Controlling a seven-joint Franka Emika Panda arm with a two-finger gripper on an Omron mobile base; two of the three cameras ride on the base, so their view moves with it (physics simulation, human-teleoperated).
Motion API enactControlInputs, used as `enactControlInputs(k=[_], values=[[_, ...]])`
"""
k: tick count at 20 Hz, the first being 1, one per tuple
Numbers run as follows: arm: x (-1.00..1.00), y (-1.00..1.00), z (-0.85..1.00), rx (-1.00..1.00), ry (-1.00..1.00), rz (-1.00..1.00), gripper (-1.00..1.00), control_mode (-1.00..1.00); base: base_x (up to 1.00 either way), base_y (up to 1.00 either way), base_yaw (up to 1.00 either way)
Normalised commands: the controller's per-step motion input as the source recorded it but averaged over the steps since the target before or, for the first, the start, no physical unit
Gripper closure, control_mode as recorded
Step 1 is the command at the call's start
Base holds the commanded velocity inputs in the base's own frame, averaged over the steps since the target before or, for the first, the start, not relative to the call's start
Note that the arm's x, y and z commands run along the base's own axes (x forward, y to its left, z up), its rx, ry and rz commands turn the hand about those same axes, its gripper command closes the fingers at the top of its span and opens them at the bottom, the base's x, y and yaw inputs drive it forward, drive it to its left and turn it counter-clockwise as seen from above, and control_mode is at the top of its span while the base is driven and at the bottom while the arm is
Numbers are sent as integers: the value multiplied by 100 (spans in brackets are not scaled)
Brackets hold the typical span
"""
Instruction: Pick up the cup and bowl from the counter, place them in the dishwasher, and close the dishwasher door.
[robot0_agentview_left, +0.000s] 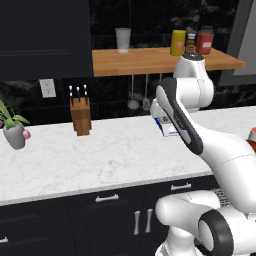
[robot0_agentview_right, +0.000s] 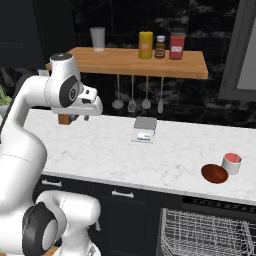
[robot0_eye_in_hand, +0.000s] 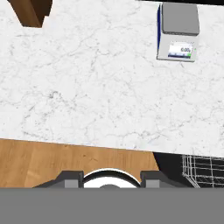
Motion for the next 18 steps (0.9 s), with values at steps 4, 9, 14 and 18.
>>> enactControlInputs(k=[4, 9, 14, 18], values=[[-6, 0, 0, 0, 0, -9, -100, -100, 0, 0, 0], [-1, 2, -10, 0, 0, -54, -100, -100, 0, 0, 0], [0, 5, -20, 0, 0, -72, -100, -100, 0, 0, 0], [0, 0, -17, 0, 4, -66, -100, -100, 0, 0, 0]])
